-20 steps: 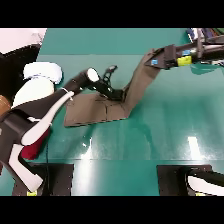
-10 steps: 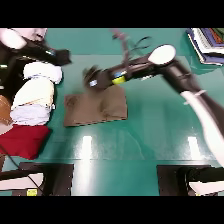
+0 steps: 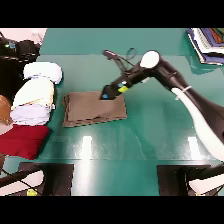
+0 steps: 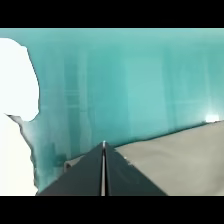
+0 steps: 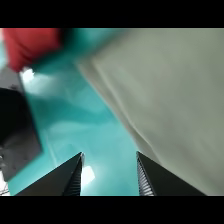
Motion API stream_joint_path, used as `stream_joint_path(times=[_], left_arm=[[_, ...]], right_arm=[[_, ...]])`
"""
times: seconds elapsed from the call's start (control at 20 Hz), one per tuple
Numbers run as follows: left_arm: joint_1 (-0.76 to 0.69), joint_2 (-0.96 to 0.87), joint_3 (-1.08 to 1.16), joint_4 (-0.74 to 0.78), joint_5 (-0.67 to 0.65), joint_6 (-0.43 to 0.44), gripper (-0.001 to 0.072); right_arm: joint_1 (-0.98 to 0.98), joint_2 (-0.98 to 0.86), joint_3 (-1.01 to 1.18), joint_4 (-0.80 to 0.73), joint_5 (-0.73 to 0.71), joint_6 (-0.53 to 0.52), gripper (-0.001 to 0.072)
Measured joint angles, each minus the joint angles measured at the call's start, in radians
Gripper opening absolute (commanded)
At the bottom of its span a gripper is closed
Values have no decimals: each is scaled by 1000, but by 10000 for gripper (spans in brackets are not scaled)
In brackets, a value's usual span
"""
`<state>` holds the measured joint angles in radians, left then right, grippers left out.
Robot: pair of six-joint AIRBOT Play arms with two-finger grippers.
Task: Fold the shirts.
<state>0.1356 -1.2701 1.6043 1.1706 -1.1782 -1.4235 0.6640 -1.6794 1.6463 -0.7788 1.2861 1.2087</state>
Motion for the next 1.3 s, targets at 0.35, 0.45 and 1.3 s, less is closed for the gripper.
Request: stream_joint_path(times=[0.35, 0.45, 1.3], left_arm=[[7, 2, -1, -5, -24, 8, 27], [7, 2, -3, -12, -24, 10, 26], [-68, 1, -12, -43, -11, 10, 25]], right_arm=[[-278, 140, -465, 11, -187, 120, 622], [-302, 111, -513, 78, -205, 105, 617], [-164, -156, -177, 182, -243, 63, 12]])
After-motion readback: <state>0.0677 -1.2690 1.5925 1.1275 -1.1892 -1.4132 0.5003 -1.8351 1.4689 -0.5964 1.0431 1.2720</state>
